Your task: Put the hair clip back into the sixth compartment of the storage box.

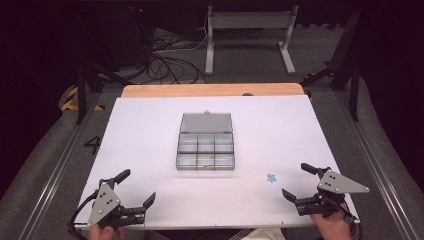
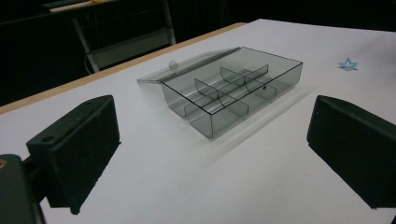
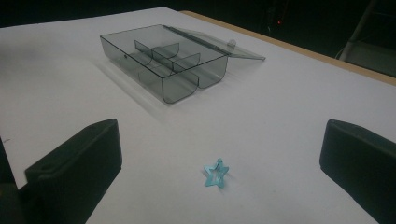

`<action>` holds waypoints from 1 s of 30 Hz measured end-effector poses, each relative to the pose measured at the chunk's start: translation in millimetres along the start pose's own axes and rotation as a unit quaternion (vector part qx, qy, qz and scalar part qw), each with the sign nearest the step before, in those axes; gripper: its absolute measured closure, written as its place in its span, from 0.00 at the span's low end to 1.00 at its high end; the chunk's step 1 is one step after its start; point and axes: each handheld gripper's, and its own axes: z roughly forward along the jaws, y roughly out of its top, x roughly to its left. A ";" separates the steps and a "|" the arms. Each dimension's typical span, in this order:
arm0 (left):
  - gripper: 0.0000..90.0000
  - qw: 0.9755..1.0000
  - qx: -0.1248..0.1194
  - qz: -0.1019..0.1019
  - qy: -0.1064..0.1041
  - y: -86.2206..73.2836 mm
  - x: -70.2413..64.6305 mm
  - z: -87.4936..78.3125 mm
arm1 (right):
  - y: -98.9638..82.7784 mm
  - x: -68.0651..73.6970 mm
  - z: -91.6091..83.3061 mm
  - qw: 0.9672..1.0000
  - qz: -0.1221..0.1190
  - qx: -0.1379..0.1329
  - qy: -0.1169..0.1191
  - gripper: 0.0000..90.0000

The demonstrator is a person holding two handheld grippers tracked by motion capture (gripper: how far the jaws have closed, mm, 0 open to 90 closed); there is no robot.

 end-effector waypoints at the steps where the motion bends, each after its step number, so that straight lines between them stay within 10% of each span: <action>1: 0.03 1.000 0.000 0.002 0.001 0.1 0.1 0.0 | 0.0 0.0 0.0 1.000 0.000 0.000 0.000 0.00; 30: 0.03 1.000 0.002 0.002 0.004 -0.6 0.9 -0.2 | 5.3 -1.3 1.7 1.000 -0.004 0.005 0.000 0.00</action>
